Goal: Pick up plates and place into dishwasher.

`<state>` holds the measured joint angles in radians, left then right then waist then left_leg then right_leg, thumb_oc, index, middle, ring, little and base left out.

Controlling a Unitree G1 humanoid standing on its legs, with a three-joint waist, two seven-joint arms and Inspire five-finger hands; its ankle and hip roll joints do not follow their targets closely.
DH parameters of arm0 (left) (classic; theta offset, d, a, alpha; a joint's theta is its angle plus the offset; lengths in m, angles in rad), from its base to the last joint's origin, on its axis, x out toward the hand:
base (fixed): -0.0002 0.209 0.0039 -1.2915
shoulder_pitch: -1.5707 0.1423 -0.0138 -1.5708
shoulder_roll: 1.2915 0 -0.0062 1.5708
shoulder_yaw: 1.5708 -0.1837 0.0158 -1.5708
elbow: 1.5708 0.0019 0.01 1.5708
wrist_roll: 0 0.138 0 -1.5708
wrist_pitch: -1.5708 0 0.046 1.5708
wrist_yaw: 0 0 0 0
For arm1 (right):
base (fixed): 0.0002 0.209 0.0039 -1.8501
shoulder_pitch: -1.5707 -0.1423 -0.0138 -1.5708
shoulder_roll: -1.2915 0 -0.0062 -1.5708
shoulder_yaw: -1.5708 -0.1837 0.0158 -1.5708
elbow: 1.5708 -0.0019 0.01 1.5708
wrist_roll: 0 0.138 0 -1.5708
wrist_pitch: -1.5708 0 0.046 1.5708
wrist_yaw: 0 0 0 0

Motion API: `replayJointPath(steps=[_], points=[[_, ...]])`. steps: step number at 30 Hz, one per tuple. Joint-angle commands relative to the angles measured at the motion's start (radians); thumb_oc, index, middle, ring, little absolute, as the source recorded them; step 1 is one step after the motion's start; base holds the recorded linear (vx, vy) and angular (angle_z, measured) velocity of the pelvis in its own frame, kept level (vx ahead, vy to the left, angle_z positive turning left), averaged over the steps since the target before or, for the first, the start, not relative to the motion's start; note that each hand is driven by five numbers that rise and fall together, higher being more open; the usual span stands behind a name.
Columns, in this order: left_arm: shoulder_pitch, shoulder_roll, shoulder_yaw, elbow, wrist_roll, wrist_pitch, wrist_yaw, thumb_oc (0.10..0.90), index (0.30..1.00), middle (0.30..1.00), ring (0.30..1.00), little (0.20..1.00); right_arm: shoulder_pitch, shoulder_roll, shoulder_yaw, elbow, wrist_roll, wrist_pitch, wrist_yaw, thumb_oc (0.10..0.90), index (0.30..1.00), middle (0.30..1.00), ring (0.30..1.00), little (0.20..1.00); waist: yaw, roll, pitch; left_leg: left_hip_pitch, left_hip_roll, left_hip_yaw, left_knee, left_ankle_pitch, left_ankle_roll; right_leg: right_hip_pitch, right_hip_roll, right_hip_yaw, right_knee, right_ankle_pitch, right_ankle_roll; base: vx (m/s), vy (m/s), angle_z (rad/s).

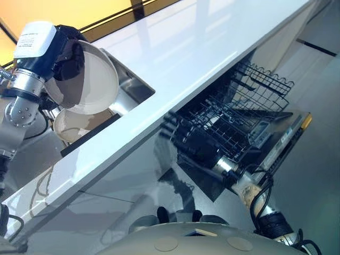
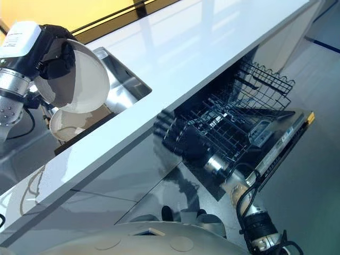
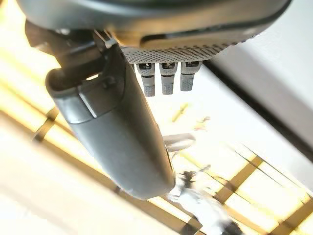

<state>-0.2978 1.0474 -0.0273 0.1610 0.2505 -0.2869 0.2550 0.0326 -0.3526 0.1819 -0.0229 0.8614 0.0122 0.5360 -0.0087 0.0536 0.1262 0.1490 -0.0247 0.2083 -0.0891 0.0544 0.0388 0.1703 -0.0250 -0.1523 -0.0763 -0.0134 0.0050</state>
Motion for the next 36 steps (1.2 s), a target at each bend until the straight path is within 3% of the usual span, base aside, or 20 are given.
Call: replayJointPath(steps=[1,2,5,9,15,23,28,36], points=[[-0.042,-0.055,0.176,-0.103,-0.074,-0.045,0.161,0.1,0.3,0.3,0.3,0.2,-0.1,-0.043,-0.128,-0.189,-0.377,-0.39,-0.325,0.8,0.9,0.9,0.9,0.9,-0.022,0.004,-0.069,0.026,-0.023,-0.045,0.003,-0.117,-0.002,-0.046,0.004,-0.037,0.075,-0.065,0.068,-0.06,0.013,0.07],[-0.007,-0.105,0.192,-0.152,-0.044,-0.054,0.188,0.1,0.3,0.3,0.3,0.2,-0.109,-0.054,-0.167,-0.224,-0.47,-0.436,-0.418,0.8,0.9,0.9,0.9,0.9,-0.024,0.002,-0.068,0.025,-0.023,-0.049,0.002,-0.118,-0.002,-0.048,0.007,-0.032,0.079,-0.069,0.064,-0.05,0.017,0.1],[0.05,-0.2,0.218,-0.256,0.032,-0.076,0.259,0.1,0.3,0.3,0.3,0.2,-0.123,-0.082,-0.243,-0.298,-0.6,-0.536,-0.541,0.8,0.9,0.9,0.9,0.9,-0.029,0.0,-0.067,0.029,-0.024,-0.057,0.002,-0.121,0.0,-0.047,0.012,-0.024,0.088,-0.075,0.059,-0.03,0.014,0.08],[0.041,-0.283,0.205,-0.328,0.136,-0.108,0.354,0.1,0.3,0.3,0.3,0.2,-0.165,-0.101,-0.265,-0.366,-0.608,-0.605,-0.564,0.8,0.9,0.9,0.9,0.9,-0.027,-0.004,-0.066,0.031,-0.025,-0.063,0.004,-0.123,-0.002,-0.047,0.015,-0.019,0.099,-0.081,0.054,-0.03,0.002,-0.01],[-0.041,-0.338,0.121,-0.361,0.274,-0.097,0.453,0.1,0.3,0.3,0.3,0.2,-0.273,-0.112,-0.167,-0.408,-0.479,-0.442,-0.358,0.8,0.9,0.9,0.9,0.9,-0.022,-0.016,-0.068,0.029,-0.026,-0.075,0.004,-0.121,-0.009,-0.048,0.017,-0.019,0.109,-0.089,0.046,0.0,-0.002,0.01],[-0.148,-0.356,-0.01,-0.321,0.307,-0.021,0.494,0.1,0.3,0.3,0.3,0.2,-0.375,-0.087,-0.004,-0.383,-0.276,-0.21,-0.237,0.8,0.9,0.9,0.9,0.9,-0.012,-0.031,-0.074,0.027,-0.027,-0.079,0.005,-0.117,-0.018,-0.042,0.018,-0.037,0.104,-0.088,0.043,-0.01,-0.022,0.1],[-0.199,-0.356,-0.066,-0.245,0.266,-0.002,0.523,0.1,0.3,0.3,0.3,0.2,-0.408,-0.054,0.042,-0.35,-0.244,-0.207,-0.247,0.8,0.9,0.9,0.9,0.9,-0.01,-0.033,-0.08,0.026,-0.026,-0.072,0.005,-0.113,-0.022,-0.039,0.017,-0.046,0.096,-0.08,0.045,0.0,-0.005,0.02],[-0.189,-0.448,-0.138,-0.218,0.242,-0.058,0.507,0.1,0.3,0.3,0.3,0.2,-0.405,0.036,0.077,-0.327,-0.271,-0.234,-0.348,0.8,0.9,0.9,0.9,0.9,-0.009,-0.031,-0.076,0.033,-0.027,-0.066,0.009,-0.118,-0.018,-0.031,0.019,-0.042,0.084,-0.076,0.044,0.0,0.0,0.0]])
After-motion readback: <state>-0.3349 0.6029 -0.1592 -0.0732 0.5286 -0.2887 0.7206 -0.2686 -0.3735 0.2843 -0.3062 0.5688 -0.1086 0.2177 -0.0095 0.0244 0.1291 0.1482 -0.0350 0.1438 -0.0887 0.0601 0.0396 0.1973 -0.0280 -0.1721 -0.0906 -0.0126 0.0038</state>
